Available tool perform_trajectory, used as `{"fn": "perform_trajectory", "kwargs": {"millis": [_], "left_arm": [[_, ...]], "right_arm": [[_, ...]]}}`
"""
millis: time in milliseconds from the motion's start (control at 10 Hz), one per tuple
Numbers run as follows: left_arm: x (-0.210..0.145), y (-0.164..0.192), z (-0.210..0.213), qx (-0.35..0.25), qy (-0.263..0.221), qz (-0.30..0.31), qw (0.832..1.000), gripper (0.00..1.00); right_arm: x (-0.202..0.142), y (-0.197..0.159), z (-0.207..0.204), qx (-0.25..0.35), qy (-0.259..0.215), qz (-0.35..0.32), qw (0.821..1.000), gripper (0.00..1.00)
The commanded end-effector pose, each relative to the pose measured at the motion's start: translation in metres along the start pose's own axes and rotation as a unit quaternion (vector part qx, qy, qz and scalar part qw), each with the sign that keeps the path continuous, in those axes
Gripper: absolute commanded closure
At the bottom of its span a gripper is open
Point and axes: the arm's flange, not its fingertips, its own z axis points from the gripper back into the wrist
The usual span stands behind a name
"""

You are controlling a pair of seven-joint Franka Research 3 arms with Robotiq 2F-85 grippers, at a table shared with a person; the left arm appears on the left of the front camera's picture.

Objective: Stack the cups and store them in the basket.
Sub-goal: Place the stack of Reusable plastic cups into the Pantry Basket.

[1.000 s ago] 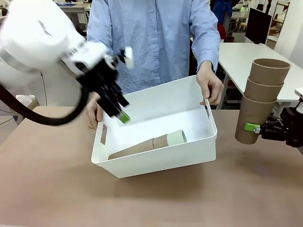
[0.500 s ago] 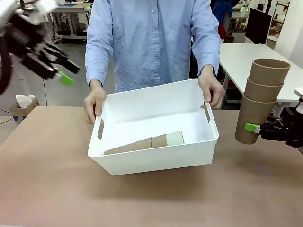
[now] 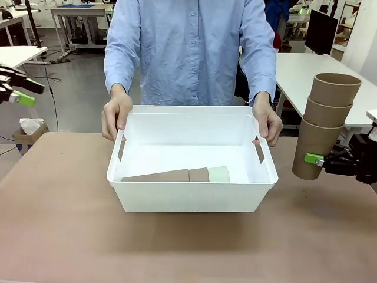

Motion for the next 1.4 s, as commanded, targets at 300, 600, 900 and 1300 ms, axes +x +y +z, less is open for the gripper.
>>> {"fn": "perform_trajectory", "kwargs": {"millis": [300, 600, 900, 1300], "left_arm": [[-0.003, -0.001, 0.002, 0.003, 0.000, -0.005, 1.000, 0.44], [-0.003, -0.001, 0.002, 0.003, 0.000, -0.005, 1.000, 0.44], [-0.003, -0.001, 0.002, 0.003, 0.000, -0.005, 1.000, 0.44], [-0.003, -0.001, 0.002, 0.003, 0.000, -0.005, 1.000, 0.44]], "right_arm": [[0.007, 0.000, -0.003, -0.004, -0.005, 0.005, 1.000, 0.16], [0.007, 0.000, -0.003, -0.004, -0.005, 0.005, 1.000, 0.16], [0.007, 0.000, -0.003, -0.004, -0.005, 0.005, 1.000, 0.16], [0.007, 0.000, -0.003, -0.004, -0.005, 0.005, 1.000, 0.16]]}}
